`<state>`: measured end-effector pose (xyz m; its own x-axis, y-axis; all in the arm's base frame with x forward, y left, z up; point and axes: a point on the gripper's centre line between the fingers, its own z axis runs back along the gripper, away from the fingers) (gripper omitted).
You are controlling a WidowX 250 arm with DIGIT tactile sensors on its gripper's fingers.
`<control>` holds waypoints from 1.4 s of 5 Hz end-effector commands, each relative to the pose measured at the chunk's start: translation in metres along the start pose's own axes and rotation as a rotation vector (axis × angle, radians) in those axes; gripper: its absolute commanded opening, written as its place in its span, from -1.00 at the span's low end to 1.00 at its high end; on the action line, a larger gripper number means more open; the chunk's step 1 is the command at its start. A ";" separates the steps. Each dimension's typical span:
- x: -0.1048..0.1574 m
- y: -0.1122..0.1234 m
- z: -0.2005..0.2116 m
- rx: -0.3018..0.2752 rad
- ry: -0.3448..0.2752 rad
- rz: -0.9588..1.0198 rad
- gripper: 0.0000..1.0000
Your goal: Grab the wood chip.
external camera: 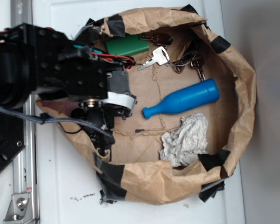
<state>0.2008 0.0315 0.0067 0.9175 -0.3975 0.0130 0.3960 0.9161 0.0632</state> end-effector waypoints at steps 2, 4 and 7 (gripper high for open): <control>0.011 0.025 0.012 0.046 -0.059 0.194 -1.00; 0.010 0.021 0.011 0.040 -0.061 0.206 -1.00; 0.009 0.010 0.099 -0.011 -0.188 0.437 -1.00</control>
<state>0.2073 0.0387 0.1038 0.9827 0.0454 0.1797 -0.0447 0.9990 -0.0082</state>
